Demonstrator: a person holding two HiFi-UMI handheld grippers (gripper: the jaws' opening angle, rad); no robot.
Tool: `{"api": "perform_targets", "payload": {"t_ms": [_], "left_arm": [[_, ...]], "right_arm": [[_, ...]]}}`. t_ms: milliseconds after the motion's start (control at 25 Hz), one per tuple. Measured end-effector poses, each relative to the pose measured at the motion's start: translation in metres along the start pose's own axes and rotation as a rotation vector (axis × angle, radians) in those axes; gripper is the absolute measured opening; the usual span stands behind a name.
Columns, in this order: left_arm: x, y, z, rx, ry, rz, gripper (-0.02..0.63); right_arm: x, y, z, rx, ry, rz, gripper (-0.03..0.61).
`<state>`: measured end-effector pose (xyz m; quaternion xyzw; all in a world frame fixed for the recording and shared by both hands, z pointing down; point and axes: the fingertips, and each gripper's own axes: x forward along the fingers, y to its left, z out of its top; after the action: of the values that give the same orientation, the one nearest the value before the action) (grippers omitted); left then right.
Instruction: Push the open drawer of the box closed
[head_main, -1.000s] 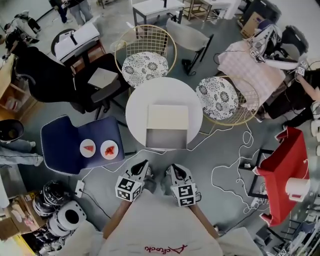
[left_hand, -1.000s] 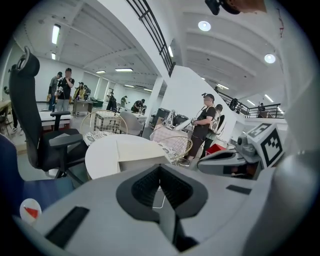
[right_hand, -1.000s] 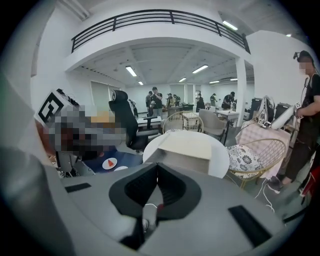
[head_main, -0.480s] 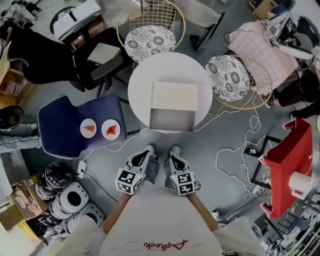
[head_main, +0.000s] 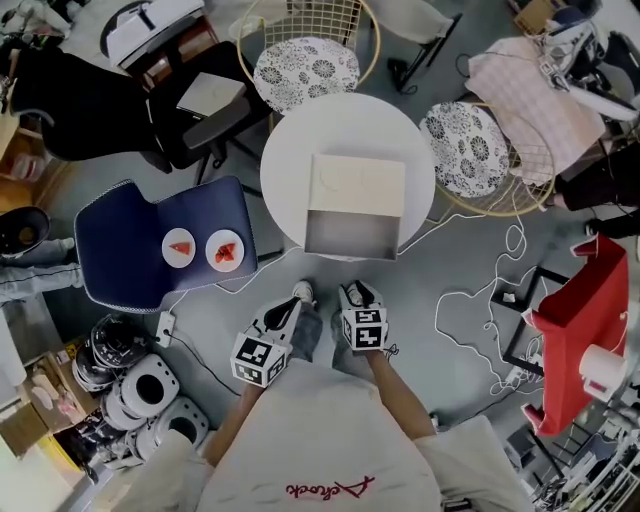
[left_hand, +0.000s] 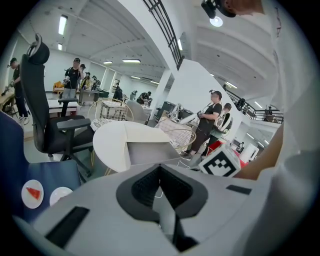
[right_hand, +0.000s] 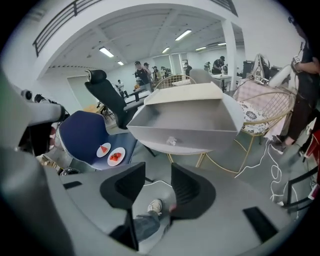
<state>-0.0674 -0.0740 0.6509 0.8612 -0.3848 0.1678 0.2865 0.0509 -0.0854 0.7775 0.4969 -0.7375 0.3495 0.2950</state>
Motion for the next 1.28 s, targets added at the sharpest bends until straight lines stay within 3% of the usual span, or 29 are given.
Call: {"api": "perform_targets", "payload": {"t_ms": [680, 760, 880, 1280], "left_arm": [[-0.010, 0.023, -0.005, -0.033, 0.012, 0.049, 0.012], [-0.009, 0.024, -0.005, -0.034, 0.016, 0.049, 0.012], [-0.010, 0.024, -0.005, -0.034, 0.019, 0.046, 0.012], [-0.009, 0.024, -0.005, -0.036, 0.016, 0.049, 0.012]], "right_arm": [[0.051, -0.022, 0.035, 0.039, 0.018, -0.043, 0.165], [0.051, -0.022, 0.036, 0.036, 0.019, -0.052, 0.150], [0.051, -0.026, 0.037, 0.044, 0.025, -0.079, 0.075], [0.047, -0.025, 0.044, 0.044, 0.021, -0.079, 0.074]]}}
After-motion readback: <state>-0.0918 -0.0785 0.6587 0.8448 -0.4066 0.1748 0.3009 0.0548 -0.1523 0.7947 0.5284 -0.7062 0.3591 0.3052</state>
